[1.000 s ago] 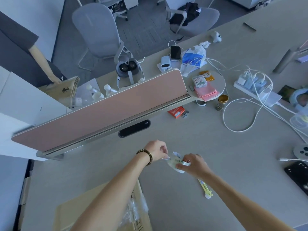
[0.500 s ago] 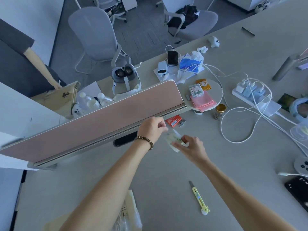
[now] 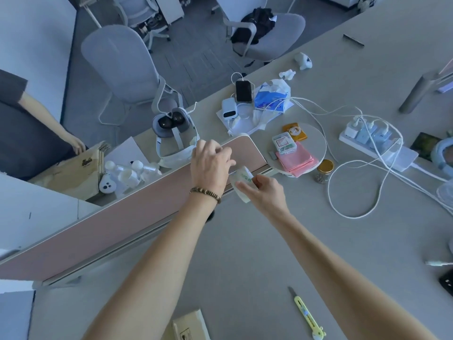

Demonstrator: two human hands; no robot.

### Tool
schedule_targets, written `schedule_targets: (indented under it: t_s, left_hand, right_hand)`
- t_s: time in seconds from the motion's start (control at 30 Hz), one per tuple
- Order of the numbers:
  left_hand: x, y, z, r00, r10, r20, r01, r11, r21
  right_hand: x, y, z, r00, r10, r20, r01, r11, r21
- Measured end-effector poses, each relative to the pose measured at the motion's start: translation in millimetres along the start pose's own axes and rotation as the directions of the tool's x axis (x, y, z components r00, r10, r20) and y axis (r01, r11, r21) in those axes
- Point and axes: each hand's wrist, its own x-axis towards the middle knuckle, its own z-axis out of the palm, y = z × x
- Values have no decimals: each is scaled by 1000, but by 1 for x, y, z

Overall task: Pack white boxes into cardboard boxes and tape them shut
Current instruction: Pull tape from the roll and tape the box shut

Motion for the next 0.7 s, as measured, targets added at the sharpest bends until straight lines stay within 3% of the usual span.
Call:
schedule_targets:
  t_s: [0.13, 0.27, 0.5, 0.6, 0.7]
  left_hand:
    - [5, -4, 7, 995, -100, 1, 100, 994, -52]
    - [13, -11, 13, 997, -37, 67, 43, 994, -97]
    - [17, -16, 22, 996, 74, 42, -71, 996, -62]
    - [17, -15, 22, 999, 32, 13, -31, 999, -36]
    - [17, -13, 16, 999, -45, -1, 44, 990, -131]
  right_hand:
    - [8, -4, 5, 999, 45, -12, -46, 999, -10]
    - [12, -4, 8, 999, 44, 4, -44, 999, 10]
    - [25, -8, 9, 994, 95, 45, -99, 992, 84]
    - [26, -9, 5, 996, 85, 41, -88, 991, 96]
    - [28, -9, 2, 997, 74, 38, -77, 994, 82]
